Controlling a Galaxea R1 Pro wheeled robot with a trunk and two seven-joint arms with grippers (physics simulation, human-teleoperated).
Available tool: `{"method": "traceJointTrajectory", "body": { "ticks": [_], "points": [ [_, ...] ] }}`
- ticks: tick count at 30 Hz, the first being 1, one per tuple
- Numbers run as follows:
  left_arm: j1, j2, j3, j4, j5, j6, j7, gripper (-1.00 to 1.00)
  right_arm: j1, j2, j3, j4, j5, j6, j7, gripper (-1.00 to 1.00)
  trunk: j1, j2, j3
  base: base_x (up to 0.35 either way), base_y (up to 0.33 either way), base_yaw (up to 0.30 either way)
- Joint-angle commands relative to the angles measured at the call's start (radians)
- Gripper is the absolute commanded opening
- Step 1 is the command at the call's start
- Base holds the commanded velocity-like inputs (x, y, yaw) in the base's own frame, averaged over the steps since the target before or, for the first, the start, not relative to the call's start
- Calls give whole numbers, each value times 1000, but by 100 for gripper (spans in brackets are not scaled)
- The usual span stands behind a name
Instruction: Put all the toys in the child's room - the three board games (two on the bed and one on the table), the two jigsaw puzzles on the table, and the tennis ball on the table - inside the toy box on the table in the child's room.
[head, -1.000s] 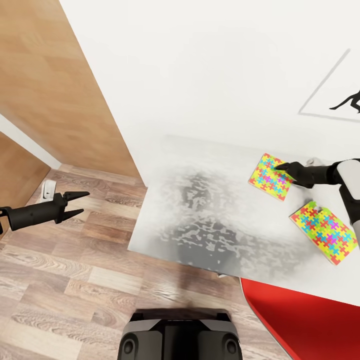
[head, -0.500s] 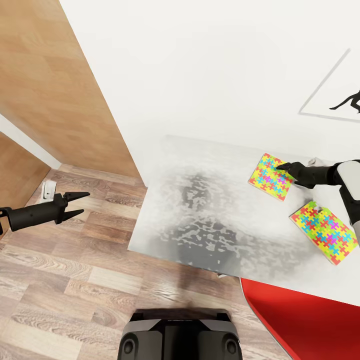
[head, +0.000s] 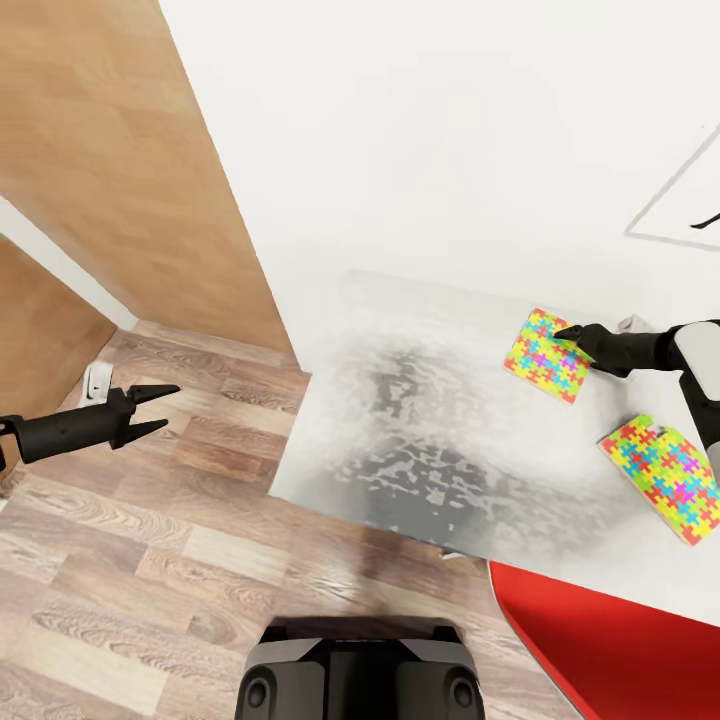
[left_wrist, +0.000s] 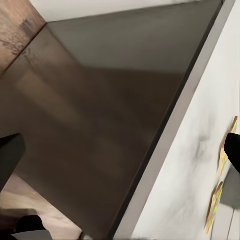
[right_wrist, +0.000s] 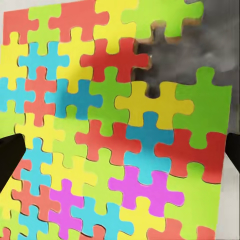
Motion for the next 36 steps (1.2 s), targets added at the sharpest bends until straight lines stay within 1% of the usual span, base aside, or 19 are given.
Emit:
{"method": "traceJointTrajectory", "body": {
  "ticks": [1,18,25,36],
  "points": [
    [-1,0,0,0,9,4,9,100,0,-2,4,-1,-11,0,-9,100,1,-2,-1,0,0,234],
    [-1,0,0,-1,9,4,10,100,2,-1,4,-1,-11,-1,-9,100,1,-2,-1,0,0,246],
    [-1,0,0,-1,9,4,11,100,3,0,3,-1,-11,-1,-9,100,1,-2,-1,0,0,77],
    [-2,0,0,-1,9,4,11,100,3,-2,3,-1,-11,-1,-9,100,1,-2,-1,0,0,17]
  ]
}}
